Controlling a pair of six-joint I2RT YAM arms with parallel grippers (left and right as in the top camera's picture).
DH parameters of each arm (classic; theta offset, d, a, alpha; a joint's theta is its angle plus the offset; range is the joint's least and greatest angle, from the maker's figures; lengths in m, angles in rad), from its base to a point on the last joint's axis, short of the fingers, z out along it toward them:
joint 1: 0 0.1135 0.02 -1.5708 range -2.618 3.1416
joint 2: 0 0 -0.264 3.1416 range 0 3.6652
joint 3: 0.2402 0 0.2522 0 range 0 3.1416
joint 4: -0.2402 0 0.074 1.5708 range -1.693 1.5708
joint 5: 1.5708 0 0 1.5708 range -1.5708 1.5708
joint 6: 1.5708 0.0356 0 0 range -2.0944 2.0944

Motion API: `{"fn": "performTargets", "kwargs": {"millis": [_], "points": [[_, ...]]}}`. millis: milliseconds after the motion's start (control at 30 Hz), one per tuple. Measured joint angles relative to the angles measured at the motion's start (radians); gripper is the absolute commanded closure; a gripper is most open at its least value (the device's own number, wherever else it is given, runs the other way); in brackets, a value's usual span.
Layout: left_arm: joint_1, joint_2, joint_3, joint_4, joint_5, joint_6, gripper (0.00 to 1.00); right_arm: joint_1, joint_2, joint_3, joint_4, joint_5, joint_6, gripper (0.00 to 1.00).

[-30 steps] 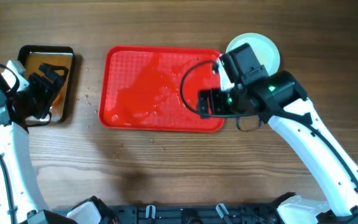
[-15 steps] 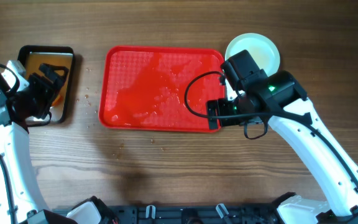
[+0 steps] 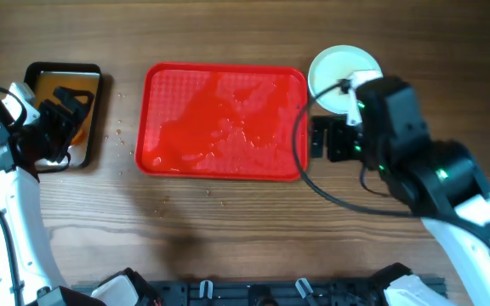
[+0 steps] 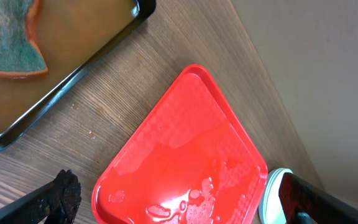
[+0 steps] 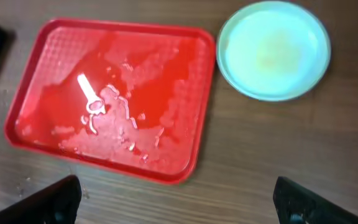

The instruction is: Clean dirty plates on tray and stack at the side

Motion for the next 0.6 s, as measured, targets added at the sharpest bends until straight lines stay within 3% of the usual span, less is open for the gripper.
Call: {"fn": "performTargets", "kwargs": {"millis": [100,333,600], "points": [[0.000,0.000,0.000,0.000,0.003,0.000,0.00,-0.092,-0.133,-0.204,0.169,-0.066,-0.022,0.00],[0.000,0.000,0.000,0.000,0.007,0.000,0.00,-0.249,-0.586,-0.886,0.742,-0.255,-0.080,0.00],[0.000,0.000,0.000,0.000,0.007,0.000,0.00,-0.298,-0.913,-1.082,0.854,-0.291,-0.087,0.00]]}}
